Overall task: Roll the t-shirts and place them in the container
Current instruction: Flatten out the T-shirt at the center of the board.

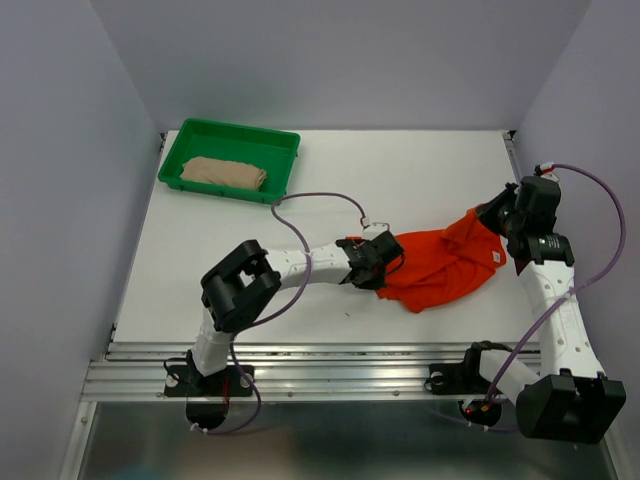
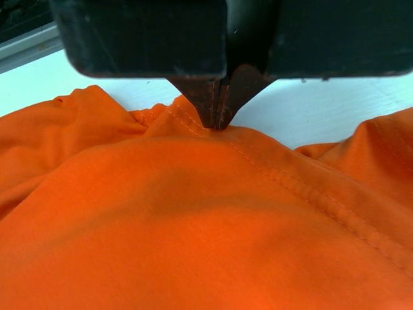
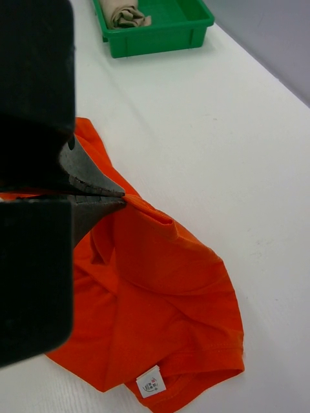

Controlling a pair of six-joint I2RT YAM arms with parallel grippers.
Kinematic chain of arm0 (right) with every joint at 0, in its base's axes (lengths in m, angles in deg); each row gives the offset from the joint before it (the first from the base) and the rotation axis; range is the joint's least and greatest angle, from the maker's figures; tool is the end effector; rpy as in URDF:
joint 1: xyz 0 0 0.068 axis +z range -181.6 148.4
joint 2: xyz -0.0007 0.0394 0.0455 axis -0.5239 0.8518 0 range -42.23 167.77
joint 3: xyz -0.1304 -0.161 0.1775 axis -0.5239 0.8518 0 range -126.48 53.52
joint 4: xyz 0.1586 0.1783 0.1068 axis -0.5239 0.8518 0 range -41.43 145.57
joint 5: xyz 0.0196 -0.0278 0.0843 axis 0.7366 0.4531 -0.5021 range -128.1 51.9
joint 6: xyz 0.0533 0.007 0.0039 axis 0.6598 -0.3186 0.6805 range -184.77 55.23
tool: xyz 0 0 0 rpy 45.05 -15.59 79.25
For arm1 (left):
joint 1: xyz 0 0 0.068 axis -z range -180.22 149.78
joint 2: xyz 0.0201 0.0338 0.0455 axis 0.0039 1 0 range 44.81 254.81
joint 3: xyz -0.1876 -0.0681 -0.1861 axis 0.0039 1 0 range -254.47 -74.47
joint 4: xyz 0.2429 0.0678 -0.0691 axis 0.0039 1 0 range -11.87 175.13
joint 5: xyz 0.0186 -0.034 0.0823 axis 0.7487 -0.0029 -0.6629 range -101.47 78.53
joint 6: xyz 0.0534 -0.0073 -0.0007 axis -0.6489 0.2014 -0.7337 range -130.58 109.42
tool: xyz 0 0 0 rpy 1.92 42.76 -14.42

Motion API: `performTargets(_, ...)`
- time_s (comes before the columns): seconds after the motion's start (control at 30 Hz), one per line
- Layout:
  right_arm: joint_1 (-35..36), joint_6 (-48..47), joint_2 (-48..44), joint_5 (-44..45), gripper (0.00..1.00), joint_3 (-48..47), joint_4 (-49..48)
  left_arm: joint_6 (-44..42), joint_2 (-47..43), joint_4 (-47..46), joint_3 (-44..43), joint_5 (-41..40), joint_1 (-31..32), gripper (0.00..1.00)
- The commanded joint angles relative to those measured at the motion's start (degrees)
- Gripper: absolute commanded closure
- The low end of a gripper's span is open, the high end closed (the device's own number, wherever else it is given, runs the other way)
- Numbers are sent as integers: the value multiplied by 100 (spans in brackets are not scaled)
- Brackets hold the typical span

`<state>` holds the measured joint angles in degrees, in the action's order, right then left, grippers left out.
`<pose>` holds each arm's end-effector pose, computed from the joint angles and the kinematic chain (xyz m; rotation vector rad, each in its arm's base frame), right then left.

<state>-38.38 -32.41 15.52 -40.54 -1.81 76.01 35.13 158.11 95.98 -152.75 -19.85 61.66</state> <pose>0.2202 -0.0247 0.3319 0.6815 1.9937 0.3137 0.2050 -0.3730 0.1775 0.3002 2.5660 -0.5884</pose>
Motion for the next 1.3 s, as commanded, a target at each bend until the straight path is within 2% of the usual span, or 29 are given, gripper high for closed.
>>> performTargets(0.0,-51,-81,-115,-3,99,-22,-187,-71,-668,193,-100,-348,-124,100)
performTargets(0.1,-51,-81,-107,-2,99,-4,-195,-185,-818,70,-38,-85,-98,97)
performTargets(0.13,-51,-63,-81,-2,99,5,-204,-290,-757,61,-38,-59,-63,84)
performTargets(0.2,-51,-46,-63,-29,99,5,-204,-405,-608,201,-204,-259,94,70)
performTargets(0.23,-51,-54,-54,-37,99,5,-213,-518,-433,419,-301,-400,139,58)
performTargets(0.3,-51,-45,-19,-64,99,-4,-230,-590,-300,544,-459,-410,227,53)
performTargets(0.33,-51,-45,-10,-73,99,-13,-222,-590,-238,544,-460,-392,245,45)
performTargets(0.4,-51,-45,-1,-81,99,-22,-230,-546,-229,492,-416,-331,254,43)
performTargets(0.47,-51,-45,-19,-73,99,-13,-230,-511,-211,457,-381,-313,254,36)
performTargets(0.53,-51,-54,-19,-64,99,-4,-230,-511,-168,422,-390,-278,254,36)
performTargets(0.8,-51,-37,8,-73,99,31,-248,-643,351,500,-522,-269,271,43)
performTargets(0.9,-51,-45,16,-73,99,49,-248,-678,474,527,-583,-278,271,52)
performTargets(1.0,-51,-45,16,-73,99,40,-248,-678,518,562,-627,-322,271,71)
performTargets(1.03,-51,-37,8,-73,99,31,-248,-687,475,571,-636,-357,271,89)
performTargets(1.07,-51,-37,8,-73,99,31,-248,-678,448,580,-645,-383,262,97)
performTargets(1.1,-51,-45,-1,-73,99,22,-248,-678,413,597,-653,-418,262,100)
performTargets(1.27,-51,-45,-36,-73,99,22,-239,-765,1,851,-820,-612,131,100)
